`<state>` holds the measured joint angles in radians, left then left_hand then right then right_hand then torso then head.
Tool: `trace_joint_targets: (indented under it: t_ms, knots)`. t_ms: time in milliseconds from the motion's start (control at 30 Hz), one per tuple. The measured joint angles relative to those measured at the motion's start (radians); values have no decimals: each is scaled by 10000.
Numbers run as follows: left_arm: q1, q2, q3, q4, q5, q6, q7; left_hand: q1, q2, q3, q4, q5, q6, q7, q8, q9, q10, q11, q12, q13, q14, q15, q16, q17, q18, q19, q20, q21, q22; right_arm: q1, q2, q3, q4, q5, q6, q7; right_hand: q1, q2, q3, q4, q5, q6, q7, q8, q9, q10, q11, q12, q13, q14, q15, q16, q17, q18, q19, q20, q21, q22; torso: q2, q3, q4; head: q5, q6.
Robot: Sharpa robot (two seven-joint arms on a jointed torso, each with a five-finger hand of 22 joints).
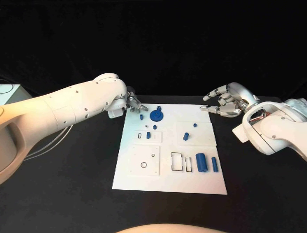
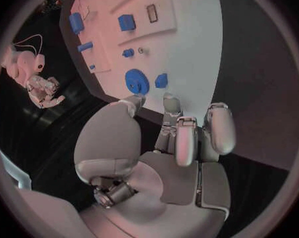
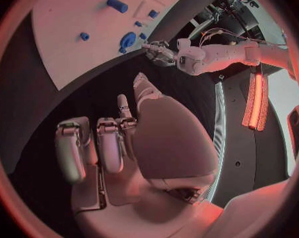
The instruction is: Assemble the parts on the task board
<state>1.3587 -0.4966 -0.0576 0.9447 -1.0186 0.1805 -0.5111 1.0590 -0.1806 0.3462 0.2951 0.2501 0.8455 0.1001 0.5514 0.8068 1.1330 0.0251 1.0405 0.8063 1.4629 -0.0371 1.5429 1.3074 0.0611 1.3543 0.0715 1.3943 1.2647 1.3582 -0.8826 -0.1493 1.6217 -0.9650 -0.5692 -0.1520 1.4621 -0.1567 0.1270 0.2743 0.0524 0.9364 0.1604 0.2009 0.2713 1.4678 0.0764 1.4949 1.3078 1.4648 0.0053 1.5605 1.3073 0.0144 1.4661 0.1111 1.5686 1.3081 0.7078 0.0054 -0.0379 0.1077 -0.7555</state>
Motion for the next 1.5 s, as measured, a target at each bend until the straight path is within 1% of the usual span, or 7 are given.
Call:
trace_joint_targets:
  t_ms: [400,733,933,1033,1133,1200,1500]
  knots:
    - [-25,35,-72,-87,205,341,32,0,0,-27,-27,0,6,-5,0,-19,0,0,0,40,37,37,1,0,-1,37,36,0,27,0,26,0,-3,0,0,5,0,0,0,0,0,0,0,0,0,0,0,0,-1,0,0,0,0,0,0,0,0,-1,6,-4,-7,7,-28]
    - [-43,26,-95,-182,243,491,33,2,2,-26,-27,0,52,-22,0,-40,1,-1,5,39,37,37,1,-1,-1,36,36,0,30,0,25,0,-6,0,0,9,0,0,0,0,0,0,0,0,0,0,0,0,-2,0,0,0,0,1,0,0,0,-2,7,-5,-8,13,-39]
    - [-64,22,-99,-152,294,526,33,111,111,-26,-27,0,111,-34,0,-75,1,0,42,48,37,36,1,-1,-1,36,35,0,62,0,30,0,-11,0,0,12,0,0,1,-1,0,0,0,0,0,0,0,0,-3,0,0,0,0,0,0,0,0,-3,8,-6,7,-6,-39]
    - [-68,15,-100,-146,324,526,33,218,217,-26,-27,0,110,-34,0,-111,1,0,88,58,37,36,1,-1,0,36,35,0,89,0,36,0,-12,0,0,14,0,0,1,-1,0,0,0,0,0,0,0,0,-3,0,0,0,0,0,0,0,0,-3,8,-6,11,7,-39]
    - [-69,7,-101,-143,359,520,33,398,398,74,-38,0,146,-70,0,-153,1,-1,88,58,37,36,1,-1,0,36,35,0,104,0,39,0,-18,0,0,14,0,0,1,-1,0,0,0,-1,0,0,0,0,-3,0,0,0,0,0,0,0,0,-4,9,-6,7,19,-50]
    - [-70,1,-101,-141,387,516,32,443,353,74,-41,0,146,-70,0,-162,1,-1,88,58,37,36,1,-1,-1,36,35,0,104,0,44,0,-22,0,0,14,0,0,1,-1,0,0,0,-1,0,0,0,0,-3,0,0,0,0,0,0,0,0,-4,9,-6,2,26,-59]
    - [-73,-2,-103,-127,485,531,32,1014,422,229,-51,0,252,-108,0,-198,1,-1,127,32,37,36,1,-1,0,36,35,0,138,0,59,0,-33,0,1,14,-43,43,1,-1,0,0,0,-1,0,0,0,0,-4,0,0,0,0,0,0,0,0,-5,13,-4,-10,36,-76]
